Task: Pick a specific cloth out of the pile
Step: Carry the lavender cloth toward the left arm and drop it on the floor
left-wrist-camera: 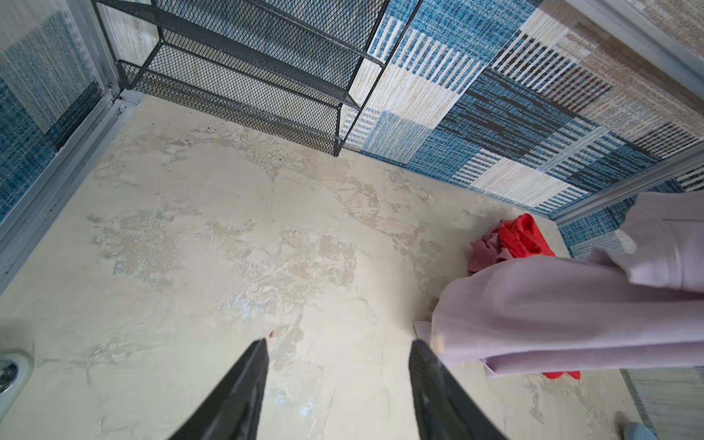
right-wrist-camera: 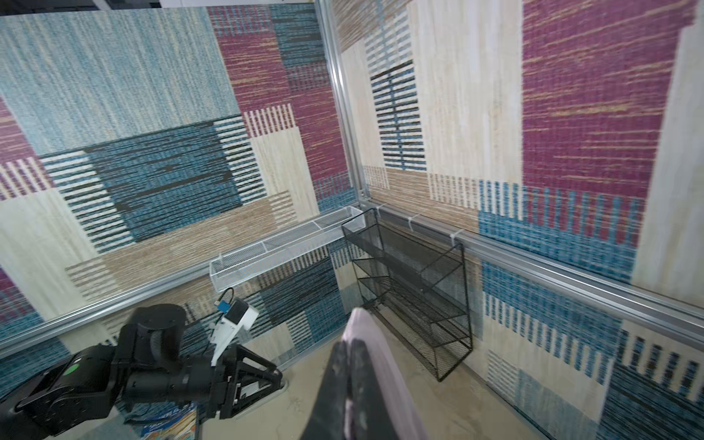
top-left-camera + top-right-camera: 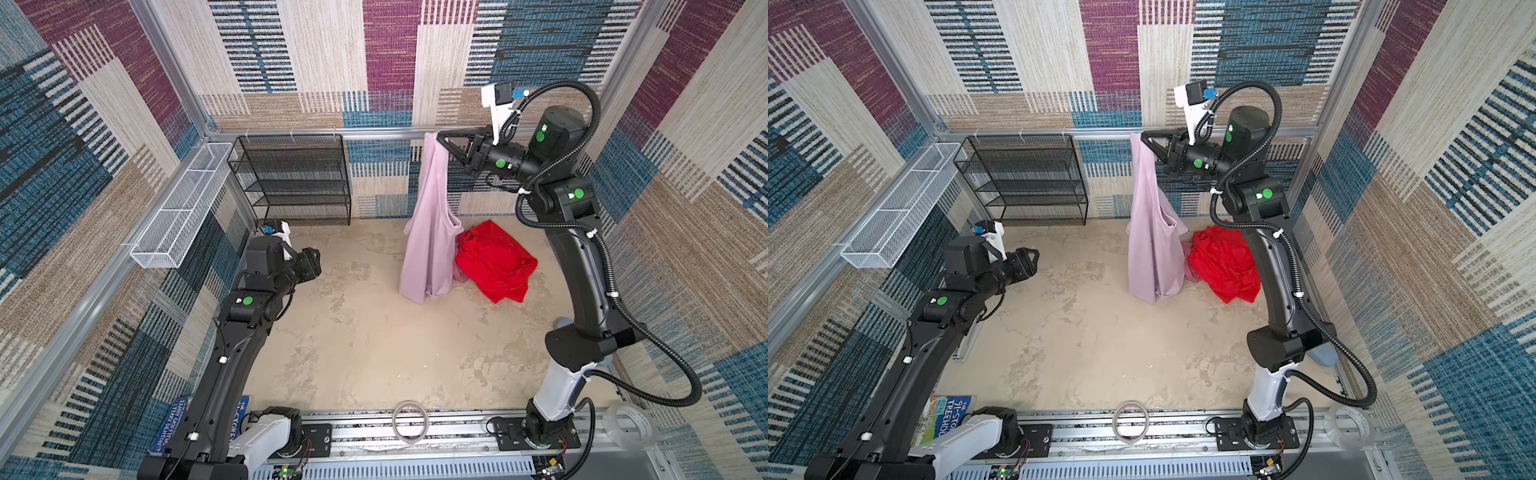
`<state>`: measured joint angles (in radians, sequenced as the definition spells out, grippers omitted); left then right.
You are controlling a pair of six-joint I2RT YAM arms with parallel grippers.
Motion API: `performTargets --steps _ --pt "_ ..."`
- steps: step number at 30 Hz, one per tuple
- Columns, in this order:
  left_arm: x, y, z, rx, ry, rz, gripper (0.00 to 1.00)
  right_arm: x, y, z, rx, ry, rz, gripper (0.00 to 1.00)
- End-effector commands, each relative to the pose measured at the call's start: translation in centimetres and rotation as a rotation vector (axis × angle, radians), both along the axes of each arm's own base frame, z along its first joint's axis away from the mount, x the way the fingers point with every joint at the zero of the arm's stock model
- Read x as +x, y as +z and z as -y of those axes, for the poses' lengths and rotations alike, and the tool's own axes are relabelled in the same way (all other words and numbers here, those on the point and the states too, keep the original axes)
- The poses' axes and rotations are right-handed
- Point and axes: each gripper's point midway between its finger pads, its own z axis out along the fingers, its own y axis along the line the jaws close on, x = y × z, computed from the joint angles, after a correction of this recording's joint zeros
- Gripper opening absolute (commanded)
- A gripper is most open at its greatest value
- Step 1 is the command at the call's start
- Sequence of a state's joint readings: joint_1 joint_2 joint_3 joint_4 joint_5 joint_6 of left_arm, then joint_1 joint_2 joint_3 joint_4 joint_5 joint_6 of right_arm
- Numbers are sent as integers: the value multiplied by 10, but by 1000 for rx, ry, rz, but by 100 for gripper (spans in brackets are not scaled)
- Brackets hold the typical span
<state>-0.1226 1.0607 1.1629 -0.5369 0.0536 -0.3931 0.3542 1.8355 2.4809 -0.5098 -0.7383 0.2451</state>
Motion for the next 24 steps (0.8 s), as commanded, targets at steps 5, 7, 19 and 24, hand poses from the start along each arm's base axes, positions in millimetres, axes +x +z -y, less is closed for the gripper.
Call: performTargets --steps 5,7,19,24 --pt "-33 -7 -14 66 30 -54 64 -28 13 -46 52 149 34 0" --pt "-39 -6 -17 89 32 -62 64 -34 12 -60 57 183 31 0" --pt "-71 14 -23 105 34 -18 64 -41 -30 -152 57 310 -35 0" --pt "-83 15 -26 116 36 -19 64 -23 -70 -193 43 324 -87 0"
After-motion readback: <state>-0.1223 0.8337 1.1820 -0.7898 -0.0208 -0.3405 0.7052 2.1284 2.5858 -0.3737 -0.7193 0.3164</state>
